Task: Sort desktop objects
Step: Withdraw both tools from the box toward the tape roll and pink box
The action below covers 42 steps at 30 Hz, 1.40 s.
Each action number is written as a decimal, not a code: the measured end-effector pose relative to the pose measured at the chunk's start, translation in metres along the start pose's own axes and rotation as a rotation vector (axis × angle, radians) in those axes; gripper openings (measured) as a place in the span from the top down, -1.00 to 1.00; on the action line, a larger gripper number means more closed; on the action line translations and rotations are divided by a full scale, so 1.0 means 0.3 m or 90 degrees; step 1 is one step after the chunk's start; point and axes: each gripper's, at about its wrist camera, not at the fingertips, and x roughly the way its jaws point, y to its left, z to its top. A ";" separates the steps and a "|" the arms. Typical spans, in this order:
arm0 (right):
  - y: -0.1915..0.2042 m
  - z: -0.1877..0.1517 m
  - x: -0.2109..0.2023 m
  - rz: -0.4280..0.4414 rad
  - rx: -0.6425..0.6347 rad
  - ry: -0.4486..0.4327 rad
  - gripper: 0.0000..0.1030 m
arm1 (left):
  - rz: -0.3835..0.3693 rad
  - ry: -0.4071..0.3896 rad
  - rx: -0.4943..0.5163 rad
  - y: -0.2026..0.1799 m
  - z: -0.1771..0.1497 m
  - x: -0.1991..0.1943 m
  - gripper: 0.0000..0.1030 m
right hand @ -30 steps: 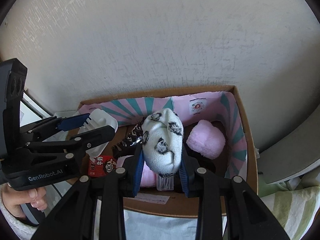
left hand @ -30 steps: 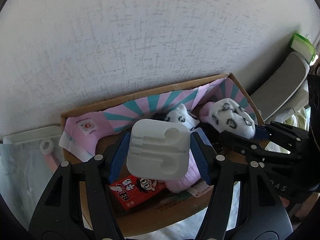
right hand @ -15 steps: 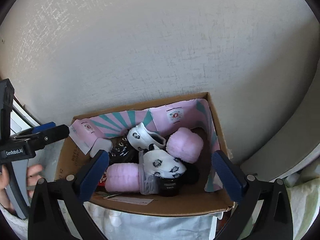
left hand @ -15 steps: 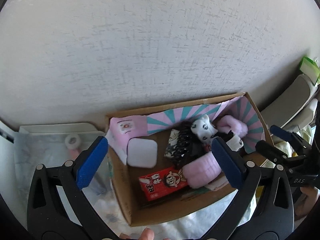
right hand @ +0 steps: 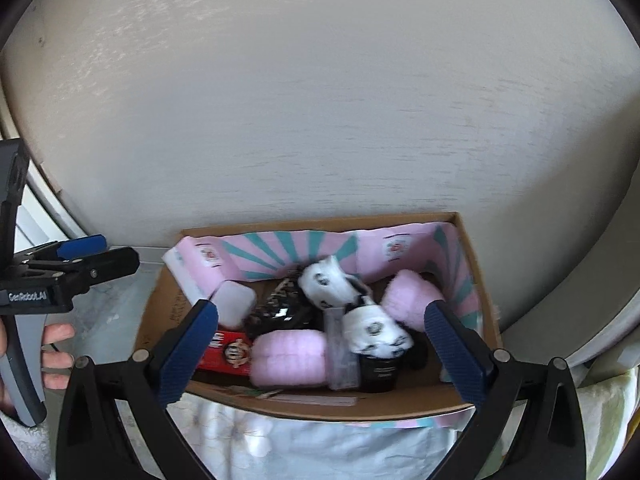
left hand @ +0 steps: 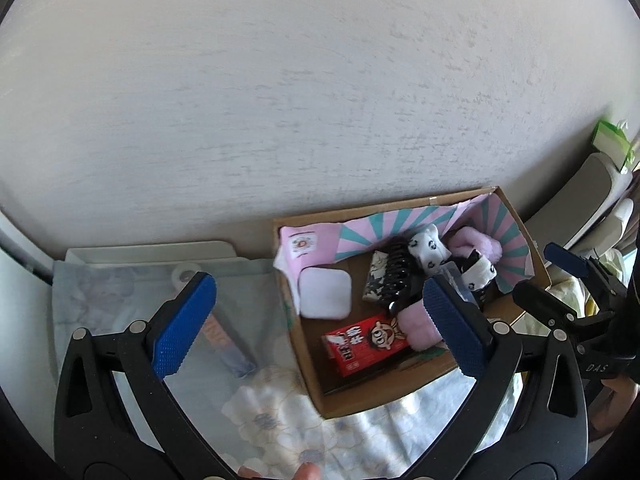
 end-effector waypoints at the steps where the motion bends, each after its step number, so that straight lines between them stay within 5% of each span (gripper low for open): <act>1: 0.009 -0.002 -0.004 0.001 -0.001 -0.009 -0.99 | -0.004 -0.005 -0.001 0.013 -0.003 -0.011 -1.00; 7: 0.062 -0.003 -0.035 0.014 0.010 -0.034 -0.99 | -0.011 -0.017 -0.010 0.085 -0.010 -0.059 -1.00; 17: 0.155 0.006 -0.072 -0.003 0.008 -0.013 -0.99 | 0.055 -0.052 -0.011 0.261 0.018 -0.202 -1.00; 29: 0.447 0.074 -0.154 0.028 -0.072 -0.080 -1.00 | 0.062 -0.075 -0.035 0.532 -0.004 -0.326 -1.00; 36: 0.673 0.006 -0.107 0.111 -0.130 -0.077 -1.00 | 0.046 -0.064 0.007 0.554 -0.034 -0.265 -1.00; 42: 0.840 -0.167 0.033 0.158 -0.168 -0.039 -1.00 | 0.010 -0.037 0.053 0.552 -0.063 -0.070 -1.00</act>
